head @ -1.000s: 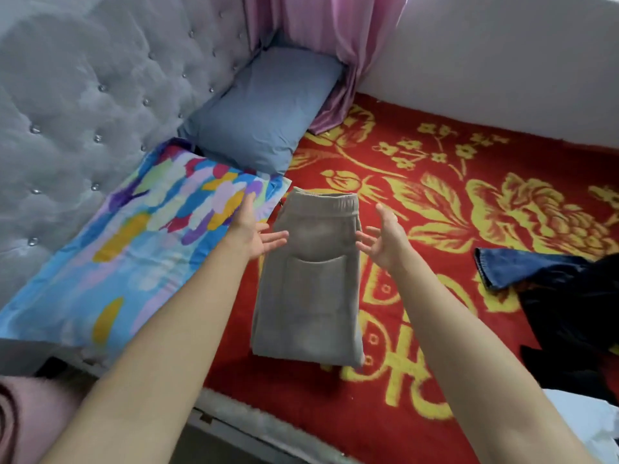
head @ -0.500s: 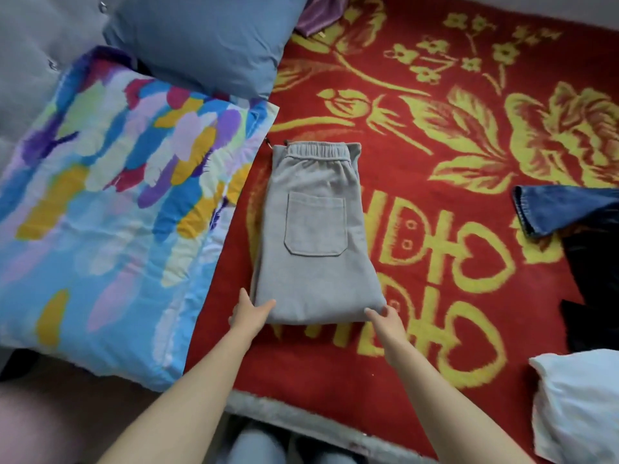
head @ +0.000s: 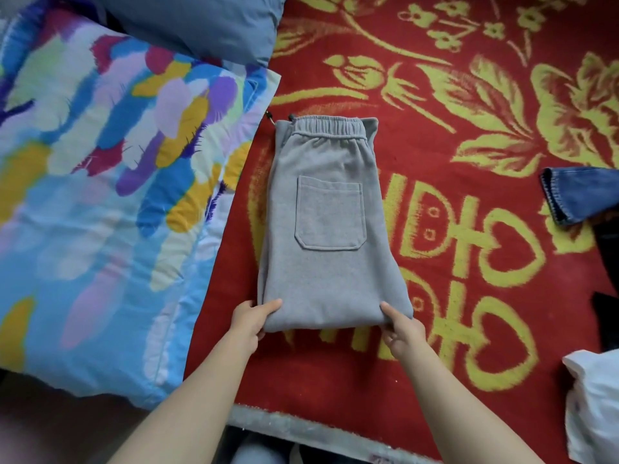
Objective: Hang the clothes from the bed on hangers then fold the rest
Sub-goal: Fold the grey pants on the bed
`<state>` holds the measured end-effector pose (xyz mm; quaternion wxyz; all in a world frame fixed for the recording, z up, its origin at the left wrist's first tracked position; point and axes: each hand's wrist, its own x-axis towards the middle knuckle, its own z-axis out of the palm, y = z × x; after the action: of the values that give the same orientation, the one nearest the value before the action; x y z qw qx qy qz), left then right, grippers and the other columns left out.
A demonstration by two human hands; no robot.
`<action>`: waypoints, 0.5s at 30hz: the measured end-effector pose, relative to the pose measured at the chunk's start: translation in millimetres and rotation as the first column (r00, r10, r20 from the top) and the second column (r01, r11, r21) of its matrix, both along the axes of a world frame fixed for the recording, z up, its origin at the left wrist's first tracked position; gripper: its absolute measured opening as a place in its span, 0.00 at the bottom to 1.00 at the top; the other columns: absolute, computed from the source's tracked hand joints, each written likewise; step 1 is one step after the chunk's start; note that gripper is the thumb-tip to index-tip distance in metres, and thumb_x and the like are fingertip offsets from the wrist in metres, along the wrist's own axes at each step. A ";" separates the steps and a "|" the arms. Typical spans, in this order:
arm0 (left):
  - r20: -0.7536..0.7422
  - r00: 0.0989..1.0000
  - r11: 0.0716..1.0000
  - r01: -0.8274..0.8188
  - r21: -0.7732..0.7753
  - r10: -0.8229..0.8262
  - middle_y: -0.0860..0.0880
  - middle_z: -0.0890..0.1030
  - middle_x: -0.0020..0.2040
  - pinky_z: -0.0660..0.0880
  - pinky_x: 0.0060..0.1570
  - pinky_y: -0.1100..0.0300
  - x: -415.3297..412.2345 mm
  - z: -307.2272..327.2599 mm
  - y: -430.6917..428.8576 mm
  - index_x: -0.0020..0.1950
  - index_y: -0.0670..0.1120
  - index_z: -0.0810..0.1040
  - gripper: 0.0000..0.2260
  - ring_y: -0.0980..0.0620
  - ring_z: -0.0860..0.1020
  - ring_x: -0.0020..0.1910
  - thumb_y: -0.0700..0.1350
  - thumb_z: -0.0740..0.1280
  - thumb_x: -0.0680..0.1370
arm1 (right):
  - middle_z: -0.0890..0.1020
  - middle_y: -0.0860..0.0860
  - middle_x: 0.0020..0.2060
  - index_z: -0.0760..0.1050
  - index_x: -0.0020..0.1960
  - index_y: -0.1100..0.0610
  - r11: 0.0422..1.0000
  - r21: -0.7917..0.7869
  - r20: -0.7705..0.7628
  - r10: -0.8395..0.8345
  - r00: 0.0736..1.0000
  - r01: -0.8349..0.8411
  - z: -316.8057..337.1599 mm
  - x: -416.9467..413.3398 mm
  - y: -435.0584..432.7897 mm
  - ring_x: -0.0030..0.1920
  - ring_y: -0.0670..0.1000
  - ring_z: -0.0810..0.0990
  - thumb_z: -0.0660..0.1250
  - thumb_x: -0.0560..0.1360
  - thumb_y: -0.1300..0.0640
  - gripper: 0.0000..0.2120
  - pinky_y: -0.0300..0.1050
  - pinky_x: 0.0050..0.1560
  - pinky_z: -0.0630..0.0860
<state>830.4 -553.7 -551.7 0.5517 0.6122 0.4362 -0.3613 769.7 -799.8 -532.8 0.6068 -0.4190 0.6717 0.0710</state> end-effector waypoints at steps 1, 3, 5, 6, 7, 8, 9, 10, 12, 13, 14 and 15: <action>-0.012 1.000 1.000 -0.002 -0.009 0.002 0.41 0.79 0.55 0.71 0.41 0.58 0.7 0.1 0.6 0.61 0.38 0.73 0.20 0.46 0.77 0.47 0.41 0.73 0.72 | 0.77 0.55 0.40 0.71 0.54 0.62 0.999 -0.002 -0.009 -0.046 0.999 0.046 1.7 -0.6 1.7 0.31 0.50 0.76 0.72 0.70 0.66 0.15 0.39 0.28 0.70; -0.042 0.999 0.999 -0.013 -0.039 0.011 0.41 0.80 0.55 0.73 0.48 0.55 0.1 1.3 3.5 0.59 0.38 0.75 0.19 0.44 0.78 0.52 0.40 0.73 0.71 | 0.75 0.54 0.39 0.69 0.54 0.61 0.994 0.006 -0.019 -0.108 0.994 0.108 3.2 -1.4 4.6 0.33 0.49 0.72 0.71 0.70 0.67 0.16 0.41 0.30 0.68; -0.064 0.998 0.998 -0.012 -0.057 0.008 0.42 0.81 0.52 0.74 0.46 0.55 -2.5 6.2 7.1 0.55 0.39 0.76 0.15 0.45 0.78 0.50 0.41 0.73 0.71 | 0.75 0.53 0.39 0.68 0.55 0.59 0.991 0.040 -0.017 -0.124 0.992 0.125 8.1 -2.2 5.2 0.33 0.49 0.71 0.70 0.70 0.67 0.18 0.43 0.31 0.67; -0.073 0.997 0.998 -0.005 -0.058 0.000 0.43 0.81 0.50 0.73 0.42 0.57 -5.4 9.7 10.0 0.52 0.41 0.77 0.13 0.47 0.77 0.47 0.41 0.73 0.71 | 0.74 0.53 0.37 0.68 0.55 0.59 0.991 0.059 -0.025 -0.118 0.993 0.119 11.4 -4.6 4.9 0.32 0.49 0.70 0.70 0.70 0.67 0.18 0.43 0.30 0.67; -0.082 0.997 0.998 0.005 -0.058 -0.010 0.44 0.80 0.48 0.72 0.40 0.57 -9.0 13.6 12.8 0.49 0.41 0.77 0.11 0.48 0.77 0.45 0.41 0.73 0.71 | 0.73 0.53 0.35 0.68 0.54 0.59 0.991 0.078 -0.040 -0.106 0.994 0.108 14.6 -8.6 4.1 0.30 0.49 0.69 0.69 0.70 0.67 0.16 0.42 0.28 0.66; -0.094 0.995 0.998 0.015 -0.058 -0.020 0.44 0.80 0.47 0.72 0.40 0.57 -13.9 17.3 16.3 0.48 0.42 0.76 0.09 0.48 0.77 0.44 0.41 0.73 0.71 | 0.73 0.53 0.33 0.68 0.51 0.59 0.992 0.097 -0.058 -0.082 0.995 0.087 17.9 -14.6 3.5 0.29 0.49 0.69 0.69 0.70 0.66 0.14 0.41 0.26 0.66; -0.108 0.994 0.998 0.019 -0.064 -0.025 0.43 0.80 0.47 0.73 0.40 0.57 -21.5 22.3 20.4 0.47 0.41 0.76 0.09 0.48 0.77 0.44 0.39 0.73 0.71 | 0.72 0.53 0.32 0.69 0.48 0.60 0.992 0.112 -0.082 -0.047 0.996 0.056 22.7 -23.4 3.3 0.28 0.49 0.68 0.69 0.70 0.66 0.11 0.40 0.25 0.66; -0.125 0.992 0.997 0.008 -0.082 -0.018 0.42 0.81 0.47 0.75 0.41 0.56 -30.0 27.5 24.3 0.47 0.40 0.77 0.08 0.47 0.78 0.43 0.38 0.73 0.71 | 0.72 0.53 0.31 0.69 0.44 0.60 0.992 0.125 -0.108 -0.010 0.994 0.024 27.5 -33.2 3.4 0.28 0.49 0.68 0.69 0.70 0.66 0.09 0.40 0.25 0.65; -0.165 0.986 0.988 -0.051 -0.144 0.027 0.38 0.81 0.48 0.78 0.41 0.52 -48.5 40.8 31.3 0.49 0.34 0.77 0.09 0.45 0.80 0.43 0.34 0.71 0.71 | 0.73 0.54 0.31 0.69 0.41 0.60 0.990 0.140 -0.152 0.047 0.987 -0.026 38.5 -52.5 4.9 0.29 0.50 0.70 0.70 0.69 0.66 0.09 0.41 0.28 0.66; -0.186 0.981 0.982 -0.086 -0.170 0.054 0.37 0.81 0.48 0.78 0.41 0.51 -59.2 50.3 33.9 0.52 0.32 0.77 0.11 0.43 0.80 0.43 0.33 0.71 0.71 | 0.73 0.55 0.32 0.70 0.40 0.60 0.989 0.140 -0.167 0.067 0.984 -0.044 47.8 -62.1 6.2 0.29 0.51 0.70 0.70 0.68 0.66 0.09 0.42 0.30 0.66; -0.200 0.977 0.978 -0.110 -0.179 0.073 0.36 0.82 0.47 0.79 0.42 0.50 -67.8 58.8 36.3 0.54 0.30 0.76 0.12 0.42 0.80 0.44 0.32 0.70 0.71 | 0.74 0.55 0.32 0.70 0.41 0.60 0.988 0.139 -0.180 0.084 0.980 -0.059 57.1 -69.1 7.3 0.30 0.51 0.70 0.71 0.67 0.65 0.10 0.42 0.30 0.66; -0.208 0.975 0.977 -0.118 -0.178 0.080 0.36 0.82 0.46 0.79 0.42 0.50 -75.0 67.8 38.5 0.55 0.30 0.76 0.14 0.42 0.81 0.43 0.32 0.70 0.71 | 0.74 0.55 0.32 0.70 0.41 0.60 0.989 0.131 -0.190 0.097 0.977 -0.073 67.2 -74.8 8.0 0.30 0.51 0.70 0.71 0.67 0.65 0.10 0.42 0.30 0.66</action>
<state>755.4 -515.2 -483.9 0.5783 0.4951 0.4831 -0.4325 694.8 -791.7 -465.5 0.5586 -0.4003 0.7040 0.1792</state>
